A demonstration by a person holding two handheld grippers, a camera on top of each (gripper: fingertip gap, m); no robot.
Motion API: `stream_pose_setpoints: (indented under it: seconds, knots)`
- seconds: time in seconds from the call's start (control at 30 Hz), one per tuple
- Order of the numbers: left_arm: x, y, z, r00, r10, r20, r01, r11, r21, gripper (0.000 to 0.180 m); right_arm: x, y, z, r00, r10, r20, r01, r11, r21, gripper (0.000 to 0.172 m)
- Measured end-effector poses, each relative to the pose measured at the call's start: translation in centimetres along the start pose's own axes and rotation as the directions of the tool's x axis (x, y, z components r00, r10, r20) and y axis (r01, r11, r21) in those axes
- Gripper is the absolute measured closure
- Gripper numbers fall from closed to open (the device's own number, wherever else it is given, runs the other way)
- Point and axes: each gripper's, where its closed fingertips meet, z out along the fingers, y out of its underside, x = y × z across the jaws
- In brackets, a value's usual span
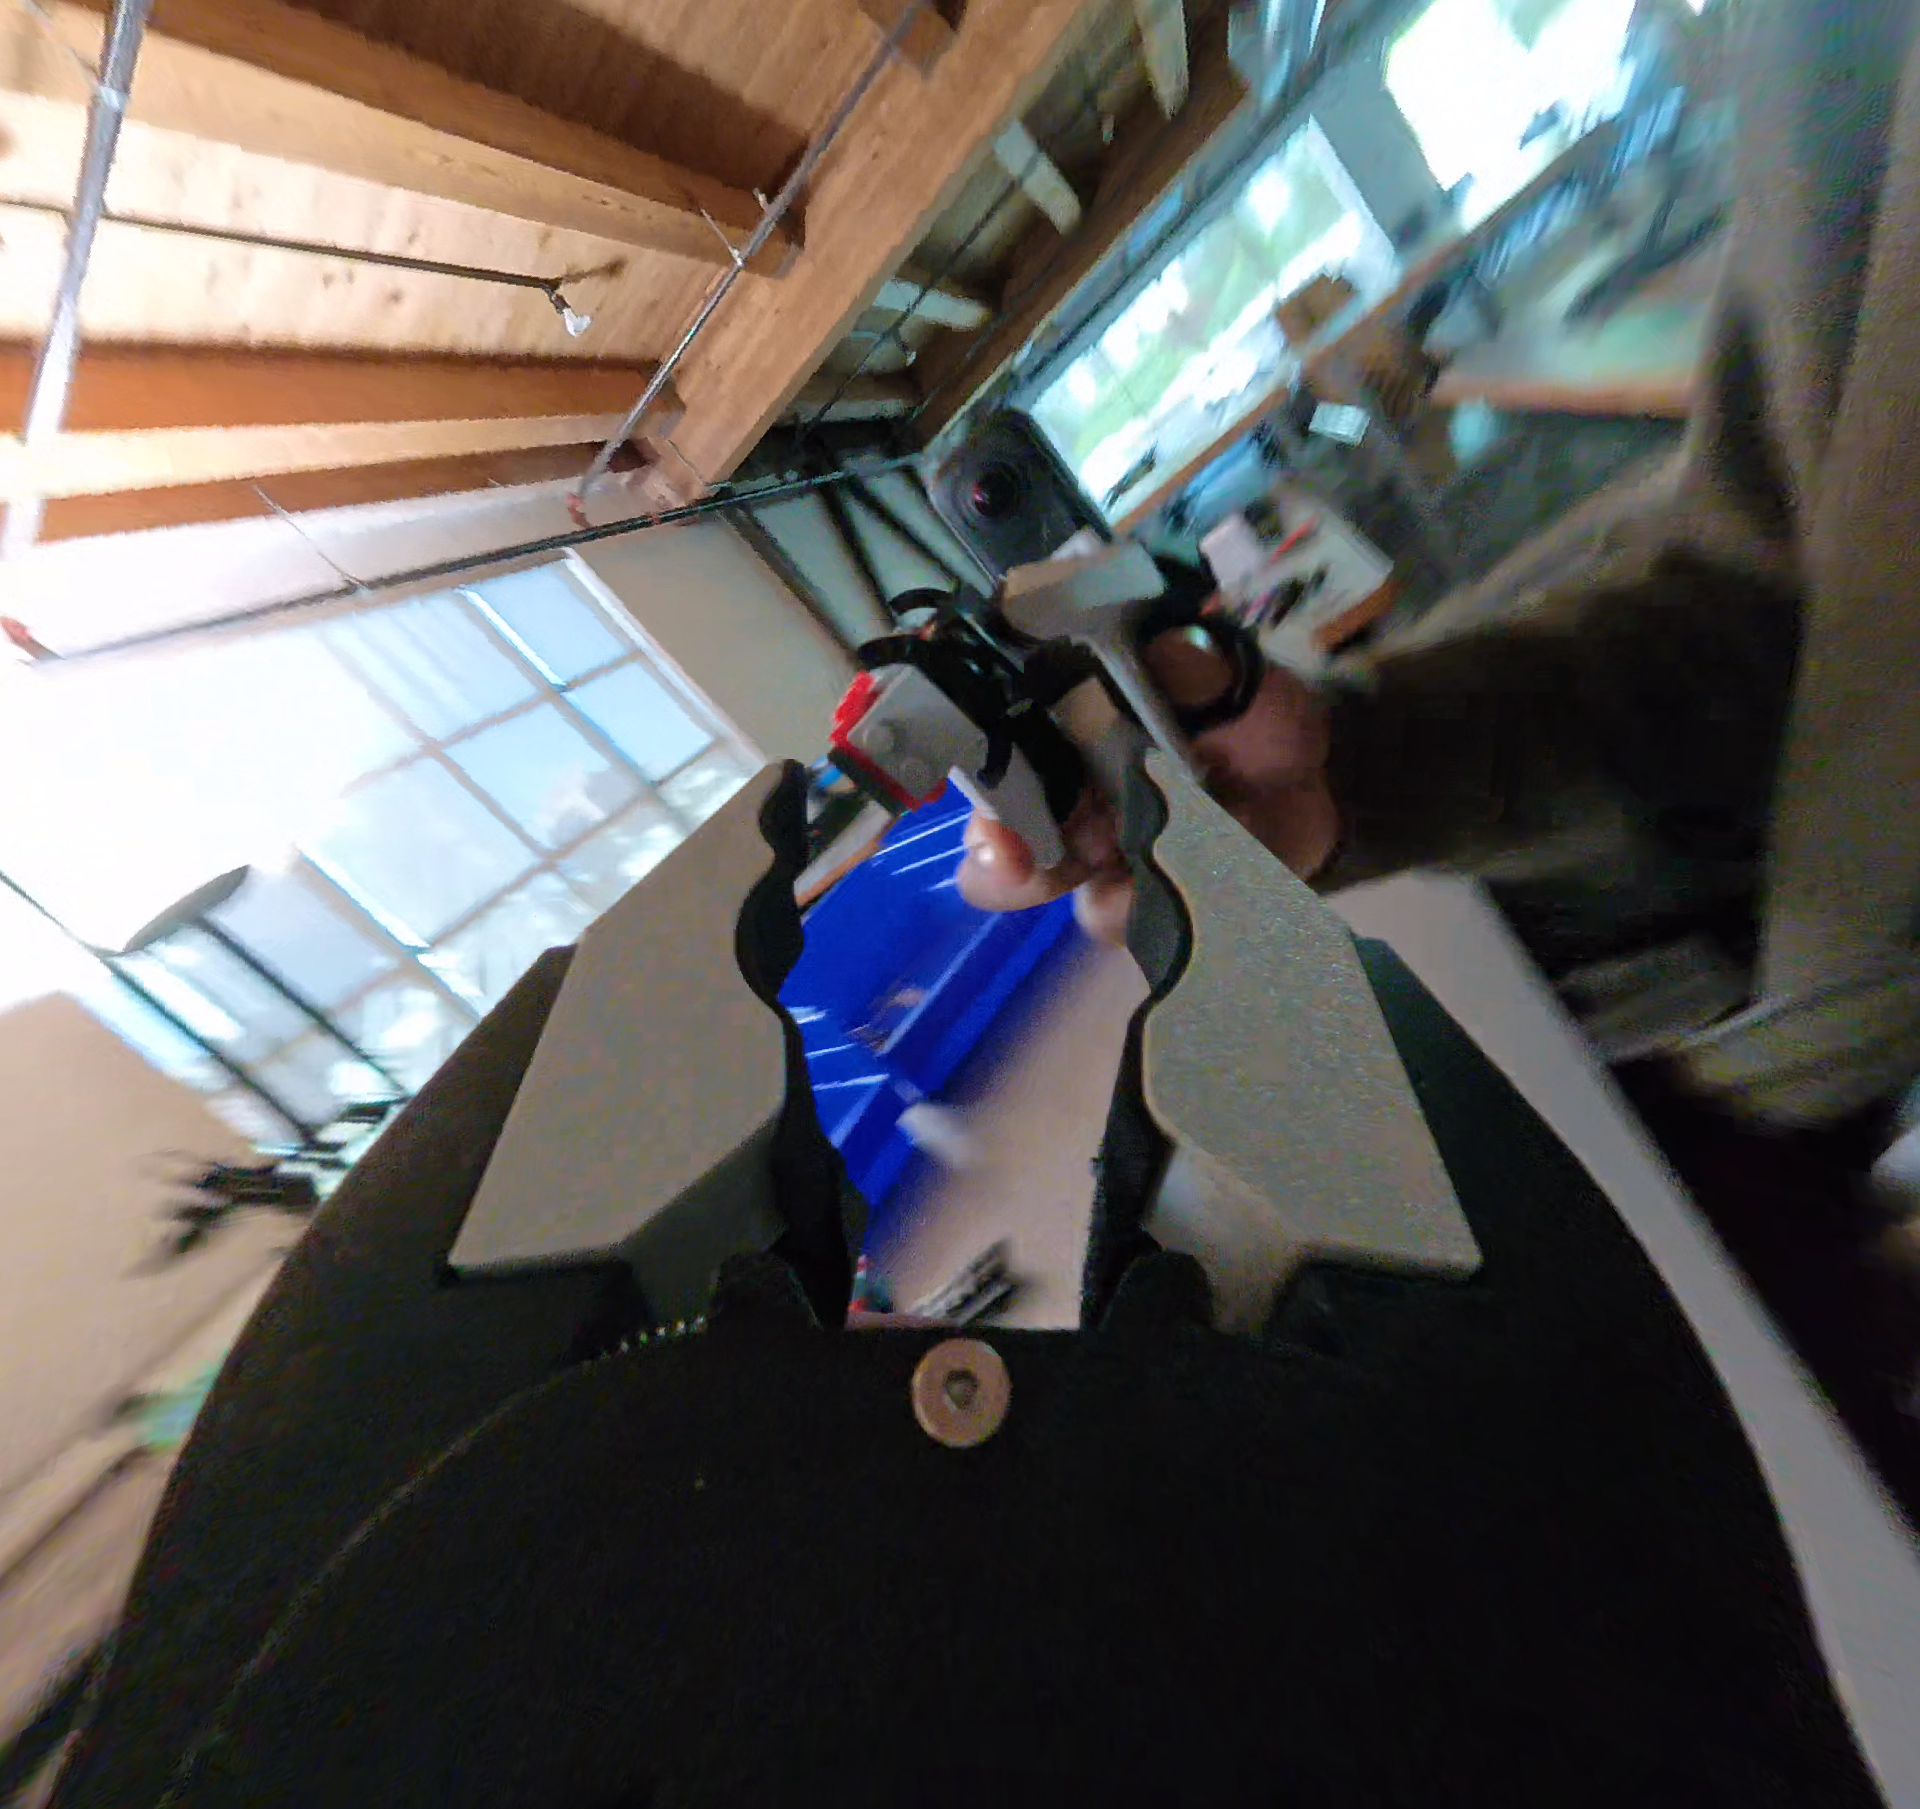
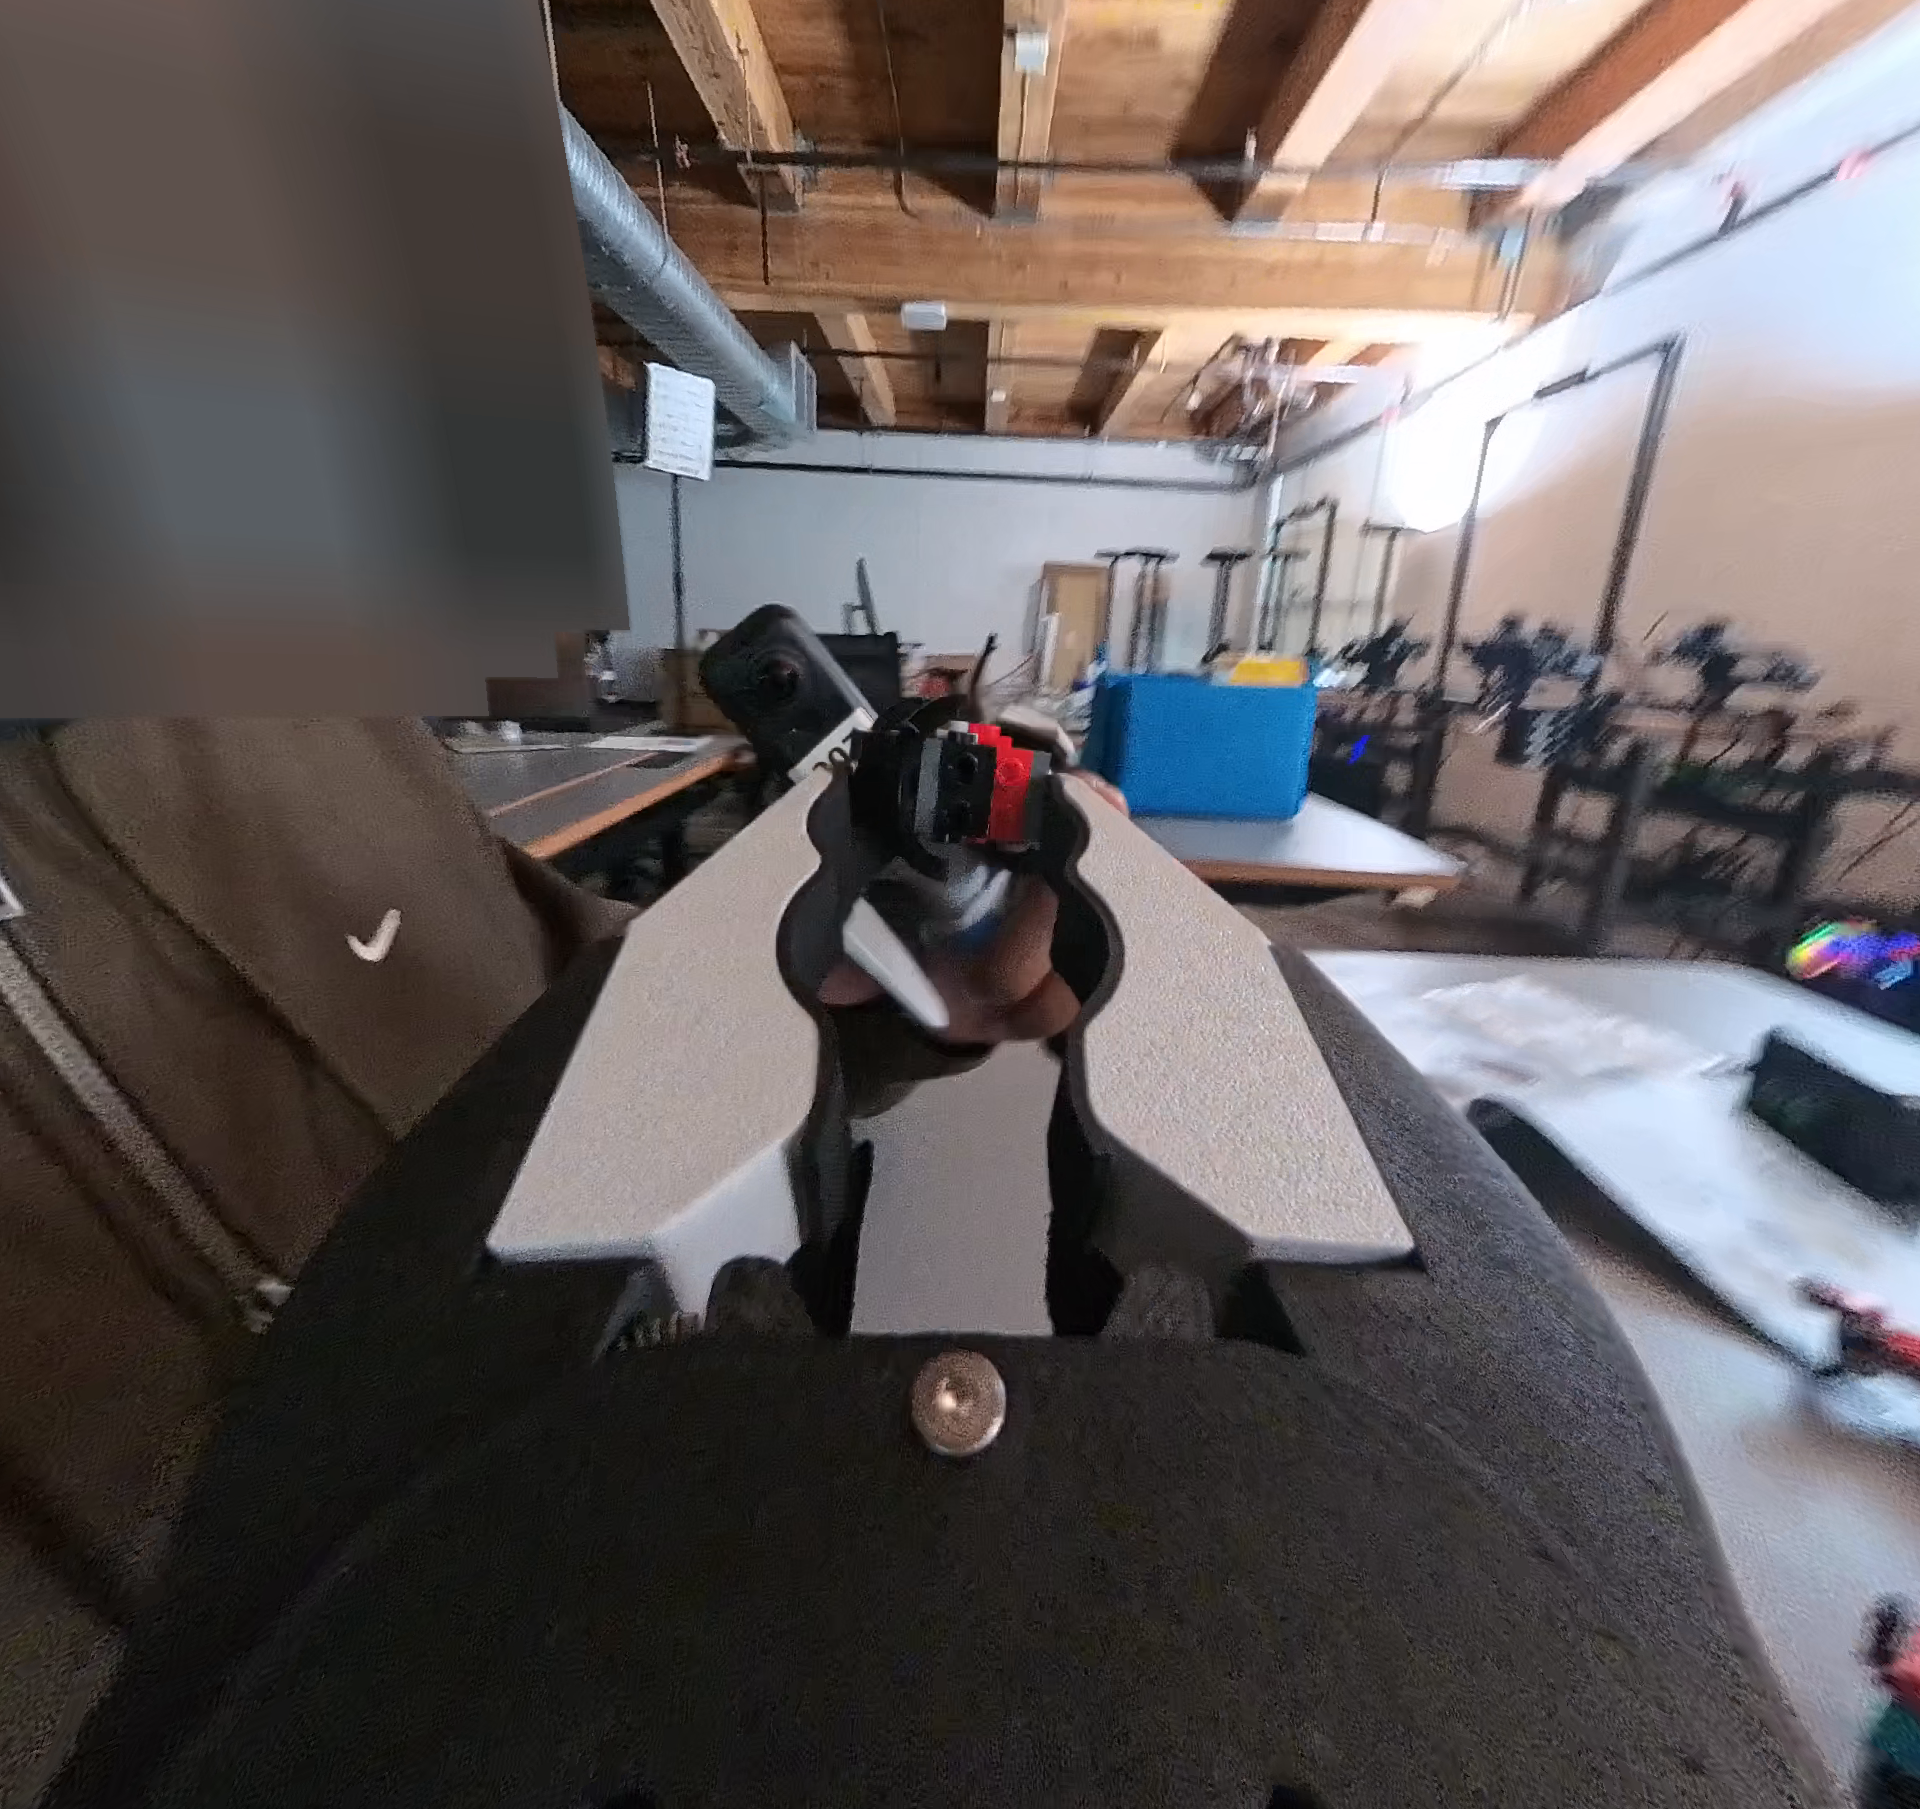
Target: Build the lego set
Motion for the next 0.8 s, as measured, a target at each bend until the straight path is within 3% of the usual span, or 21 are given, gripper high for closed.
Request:
stream_pose_setpoints:
  seconds: [0.1, 0.2, 0.4, 0.8]
  knots:
    - [-0.6, -1.0, 0.1, 0.963, -0.267, -0.045, 0.270, 0.961, 0.062, 0.115, -0.3, -0.3, -0.4, 0.972, -0.229, -0.051, 0.228, 0.973, -0.014, 0.135]
    - [-0.2, -1.1, 0.7, 0.915, -0.391, -0.097, 0.395, 0.918, 0.026, 0.116, -0.4, -0.4, -0.4, 0.926, -0.367, -0.085, 0.365, 0.930, -0.046, 0.135]
    - [0.8, -1.2, 1.5, 0.901, -0.413, -0.134, 0.417, 0.909, 0.001, 0.133, -1.3, 0.1, -0.5, 0.862, -0.503, -0.060, 0.499, 0.863, -0.077, 0.134]
    - [1.4, -1.5, 1.2, 0.897, -0.405, -0.178, 0.416, 0.909, 0.029, 0.139, -2.0, 0.4, -0.9, 0.848, -0.530, -0.013, 0.529, 0.848, -0.038, 0.134]
